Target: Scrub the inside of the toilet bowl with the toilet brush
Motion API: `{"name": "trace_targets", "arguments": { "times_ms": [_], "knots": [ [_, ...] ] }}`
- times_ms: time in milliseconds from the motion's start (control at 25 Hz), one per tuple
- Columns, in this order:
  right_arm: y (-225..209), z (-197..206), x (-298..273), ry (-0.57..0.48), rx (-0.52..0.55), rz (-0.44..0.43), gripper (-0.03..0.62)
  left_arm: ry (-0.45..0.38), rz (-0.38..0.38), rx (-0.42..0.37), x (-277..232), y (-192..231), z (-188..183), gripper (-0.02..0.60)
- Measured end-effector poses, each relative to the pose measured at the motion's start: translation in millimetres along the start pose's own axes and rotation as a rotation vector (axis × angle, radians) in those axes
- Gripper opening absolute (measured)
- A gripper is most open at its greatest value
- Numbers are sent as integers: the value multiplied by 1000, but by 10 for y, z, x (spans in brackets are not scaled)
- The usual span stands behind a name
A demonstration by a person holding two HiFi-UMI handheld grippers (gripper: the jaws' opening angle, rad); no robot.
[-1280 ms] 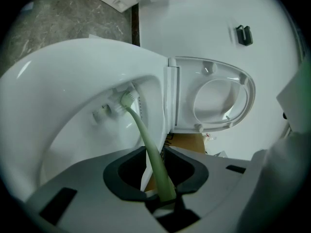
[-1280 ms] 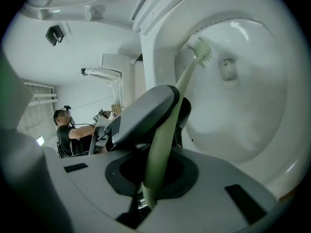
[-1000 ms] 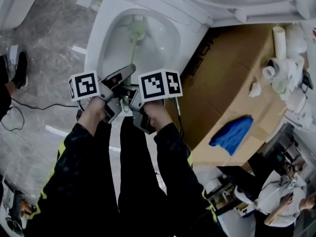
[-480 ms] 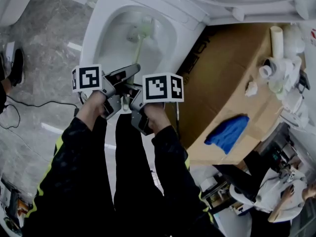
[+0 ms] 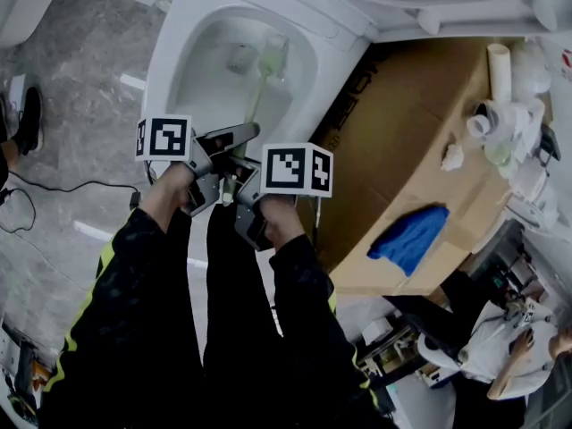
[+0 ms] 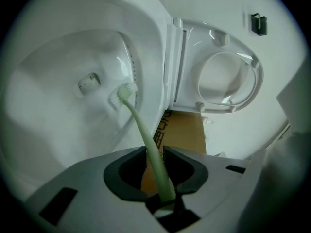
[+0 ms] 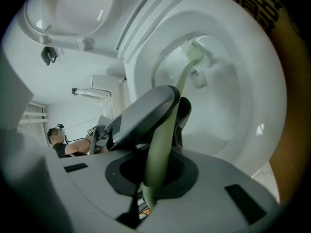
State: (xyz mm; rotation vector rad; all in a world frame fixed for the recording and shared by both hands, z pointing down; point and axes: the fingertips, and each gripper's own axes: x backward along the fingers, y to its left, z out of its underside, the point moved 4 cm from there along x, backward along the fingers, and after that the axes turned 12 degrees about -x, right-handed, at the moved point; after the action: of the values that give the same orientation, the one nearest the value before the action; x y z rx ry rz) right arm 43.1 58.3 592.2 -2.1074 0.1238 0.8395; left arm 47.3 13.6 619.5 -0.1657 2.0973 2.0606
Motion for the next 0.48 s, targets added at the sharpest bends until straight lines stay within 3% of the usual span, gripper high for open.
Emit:
{"name": "trace_targets", "arguments": {
  "times_ms": [480],
  "knots": [
    [-184,225,163,-78,-105,6,36,125,14,43,-94,-63,352,112]
  ]
}}
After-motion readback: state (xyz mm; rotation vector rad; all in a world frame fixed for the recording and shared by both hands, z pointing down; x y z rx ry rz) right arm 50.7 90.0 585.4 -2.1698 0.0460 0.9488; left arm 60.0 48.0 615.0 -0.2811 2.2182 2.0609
